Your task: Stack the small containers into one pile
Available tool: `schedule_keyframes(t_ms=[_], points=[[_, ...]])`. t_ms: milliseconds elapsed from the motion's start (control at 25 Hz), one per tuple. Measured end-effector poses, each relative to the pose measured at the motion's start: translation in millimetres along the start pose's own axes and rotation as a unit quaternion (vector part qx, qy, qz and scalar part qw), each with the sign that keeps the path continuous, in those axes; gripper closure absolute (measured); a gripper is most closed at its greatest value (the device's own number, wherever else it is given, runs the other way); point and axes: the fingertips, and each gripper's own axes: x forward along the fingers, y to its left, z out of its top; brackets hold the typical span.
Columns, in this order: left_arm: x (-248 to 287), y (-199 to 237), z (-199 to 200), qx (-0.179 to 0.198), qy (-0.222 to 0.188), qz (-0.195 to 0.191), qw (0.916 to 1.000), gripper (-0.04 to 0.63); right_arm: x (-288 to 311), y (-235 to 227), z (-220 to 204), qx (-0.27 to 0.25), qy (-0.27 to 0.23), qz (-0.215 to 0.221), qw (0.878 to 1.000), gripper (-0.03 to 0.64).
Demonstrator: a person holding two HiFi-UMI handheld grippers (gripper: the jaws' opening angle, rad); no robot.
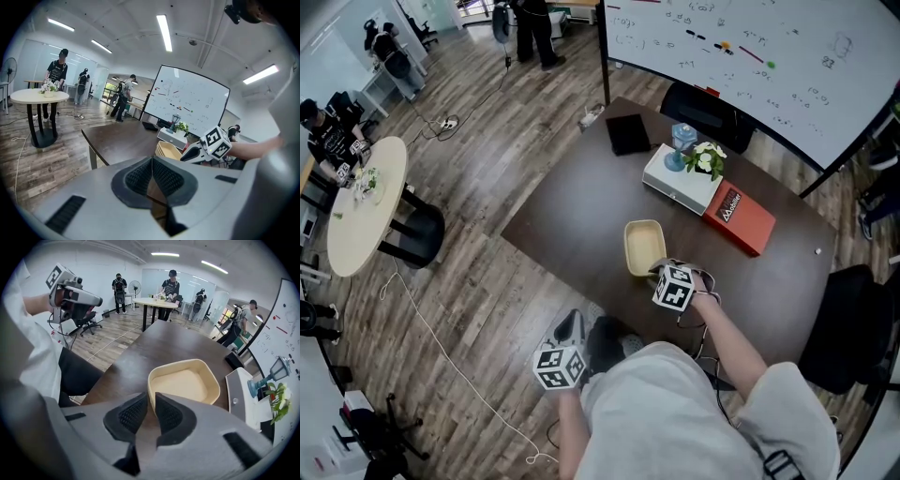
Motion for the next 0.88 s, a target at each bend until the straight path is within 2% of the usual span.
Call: schedule_keyframes(t_ms=[240, 440, 520, 640, 720, 880], points=[[8.9, -24.0, -7.4, 0.01, 0.007, -0.021, 0.9997, 0.589, -23.5, 6.6, -2.8, 0.054, -0.049, -0.033, 0.997, 0.565], [24.8, -56.7, -9.1, 0.033, 0.018, -0.056, 0.9978, 0.589, -47.3, 12.5, -7.9, 0.141, -0.11, -0.06, 0.982, 0.566], [29.4, -68.9, -10.0, 0.042, 0.021, -0.067, 0.9966, 0.589, -58.8, 12.6, -8.4, 0.189, -0.147, -0.07, 0.968, 0.566], [36.3, -87.5, -11.0, 0.063, 0.026, -0.082, 0.9943, 0.589, -78.4, 8.4, -10.8, 0.254, -0.205, -0.095, 0.94, 0.568], [39.0, -99.5, -10.9, 0.075, 0.026, -0.089, 0.9929, 0.589, -91.4, 8.4, -10.9, 0.28, -0.233, -0.106, 0.925, 0.569], [41.5, -114.1, -9.8, 0.094, 0.017, -0.092, 0.9912, 0.589, -109.9, 10.2, -16.2, 0.31, -0.267, -0.132, 0.903, 0.58]])
